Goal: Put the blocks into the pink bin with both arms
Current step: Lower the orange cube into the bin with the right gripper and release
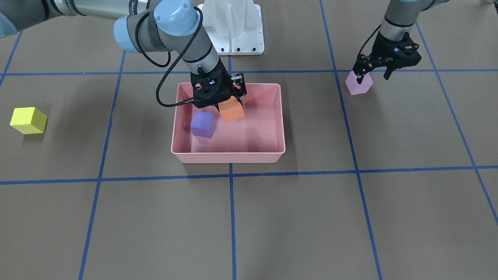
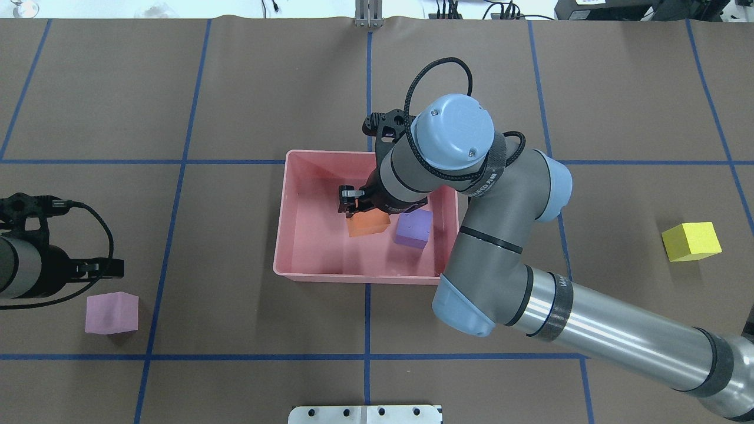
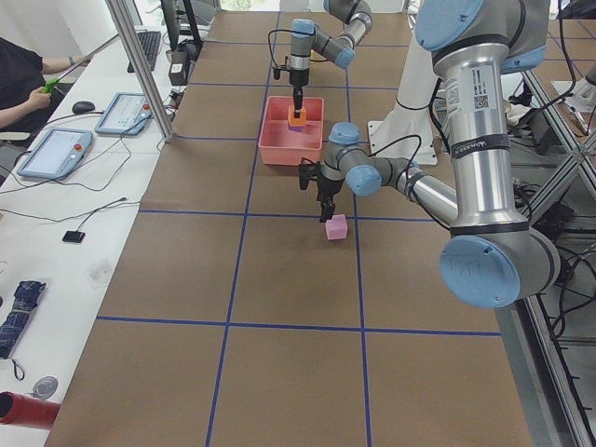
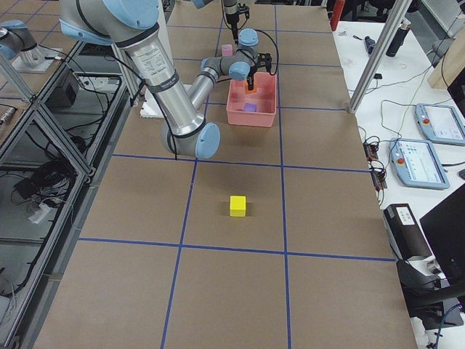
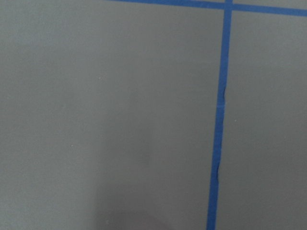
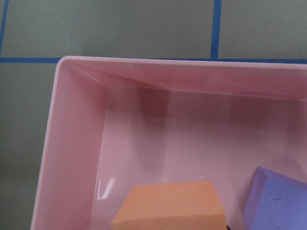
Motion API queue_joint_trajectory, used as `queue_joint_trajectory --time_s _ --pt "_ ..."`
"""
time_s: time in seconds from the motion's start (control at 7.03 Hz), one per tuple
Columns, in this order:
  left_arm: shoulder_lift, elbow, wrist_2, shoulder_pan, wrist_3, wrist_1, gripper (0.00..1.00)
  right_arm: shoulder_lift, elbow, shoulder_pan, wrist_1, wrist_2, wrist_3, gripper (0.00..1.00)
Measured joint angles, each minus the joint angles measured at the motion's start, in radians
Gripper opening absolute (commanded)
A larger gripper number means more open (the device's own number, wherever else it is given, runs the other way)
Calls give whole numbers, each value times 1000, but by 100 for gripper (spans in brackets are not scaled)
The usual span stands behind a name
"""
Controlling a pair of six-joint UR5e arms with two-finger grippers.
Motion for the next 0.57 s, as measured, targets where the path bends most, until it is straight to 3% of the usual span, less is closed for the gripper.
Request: queue_joint_trajectory --time_s 0.57 --pt "8 33 63 110 -49 -15 100 3 -22 -9 20 -13 0 0"
